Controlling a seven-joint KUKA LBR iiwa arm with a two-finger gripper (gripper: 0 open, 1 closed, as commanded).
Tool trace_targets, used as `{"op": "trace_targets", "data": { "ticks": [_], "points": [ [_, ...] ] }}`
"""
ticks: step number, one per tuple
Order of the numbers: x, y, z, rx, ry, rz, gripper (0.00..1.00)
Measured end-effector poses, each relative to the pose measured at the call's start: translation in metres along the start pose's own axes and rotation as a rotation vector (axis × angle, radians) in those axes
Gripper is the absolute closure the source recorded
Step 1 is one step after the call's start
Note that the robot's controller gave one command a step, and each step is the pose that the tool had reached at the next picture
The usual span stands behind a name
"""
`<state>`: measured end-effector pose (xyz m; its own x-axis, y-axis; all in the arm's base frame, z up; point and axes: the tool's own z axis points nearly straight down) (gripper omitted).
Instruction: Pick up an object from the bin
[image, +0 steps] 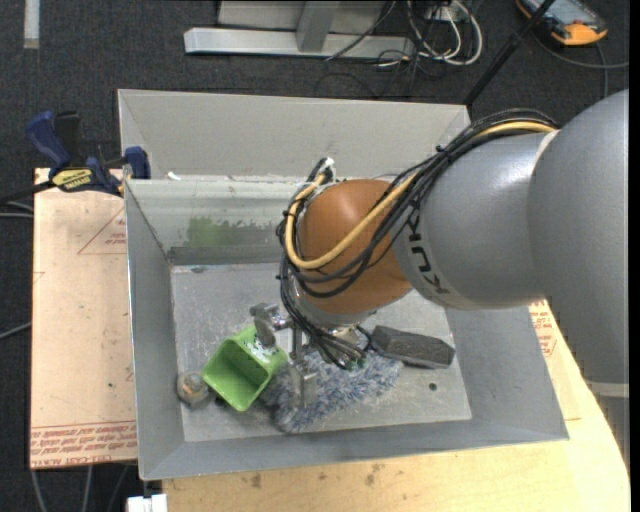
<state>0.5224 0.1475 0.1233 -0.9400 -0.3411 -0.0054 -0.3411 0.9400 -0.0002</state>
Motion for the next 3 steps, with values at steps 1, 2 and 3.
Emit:
{"op": "trace_targets", "data": {
  "ticks": [1,2,3],
  "points": [
    [-0.013,-0.008,0.013,0.001,-0.004,-0.071,0.00],
    [-0.027,0.012,0.035,0.001,0.000,-0.378,0.00],
    [-0.036,0.024,0.045,0.005,-0.004,-0.378,1.00]
  ]
}}
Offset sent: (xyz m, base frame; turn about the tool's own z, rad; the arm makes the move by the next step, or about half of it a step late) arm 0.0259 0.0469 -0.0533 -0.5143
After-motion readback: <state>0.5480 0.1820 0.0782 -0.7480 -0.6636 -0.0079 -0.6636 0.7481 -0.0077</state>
